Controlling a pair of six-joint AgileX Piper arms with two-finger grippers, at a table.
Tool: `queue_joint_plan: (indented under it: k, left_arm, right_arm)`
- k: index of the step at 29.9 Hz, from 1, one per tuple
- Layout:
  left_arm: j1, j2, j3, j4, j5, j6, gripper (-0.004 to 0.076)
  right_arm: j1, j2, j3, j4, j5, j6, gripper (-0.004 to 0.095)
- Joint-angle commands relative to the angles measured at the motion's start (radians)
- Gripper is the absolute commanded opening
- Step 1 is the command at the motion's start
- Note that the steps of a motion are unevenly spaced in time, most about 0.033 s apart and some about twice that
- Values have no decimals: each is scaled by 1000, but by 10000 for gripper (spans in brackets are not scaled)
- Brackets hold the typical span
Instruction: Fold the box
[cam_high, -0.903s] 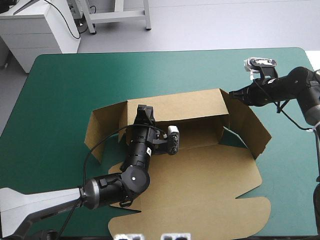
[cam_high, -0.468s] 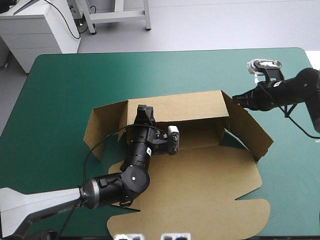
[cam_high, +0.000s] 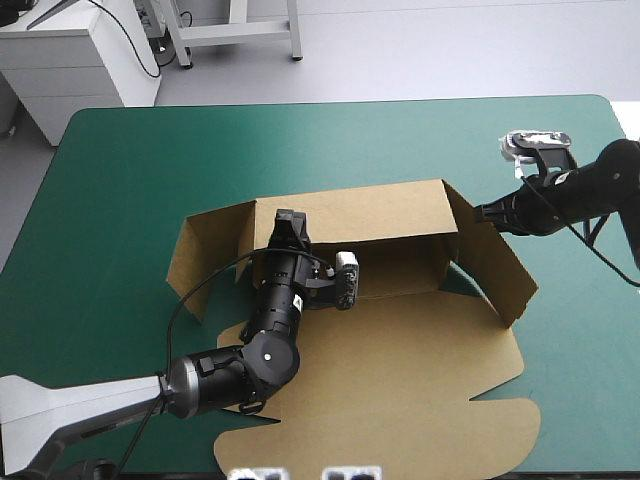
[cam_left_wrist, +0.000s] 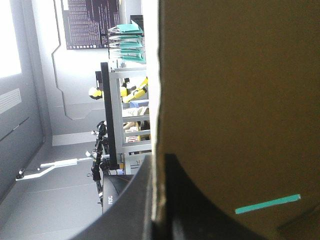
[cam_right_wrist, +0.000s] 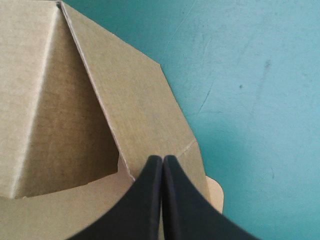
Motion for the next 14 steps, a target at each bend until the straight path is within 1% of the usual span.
queue_joint_plan:
  k: [1, 4, 6, 8, 11, 14]
  left_arm:
    - [-8, -41, -29, 58, 35, 7, -8]
    - [-8, -41, -29, 58, 34, 9, -8]
    - [-8, -41, -29, 58, 28, 9, -8]
    - [-8, -41, -29, 58, 26, 9, -8]
    - [-8, -41, -29, 54, 26, 9, -8]
    - [-8, -41, -29, 54, 26, 9, -8]
  right_arm:
    - [-1, -34, -28, 25, -15, 3, -18]
    - [-1, -38, -4, 38, -38, 3, -18]
    - [-1, -57, 53, 64, -95, -17, -18]
    - [-1, -92, 139, 112, -176, -48, -18]
    - [-1, -168, 286, 210, -331, -140, -18]
    - [-1, -254, 396, 281, -446, -213, -18]
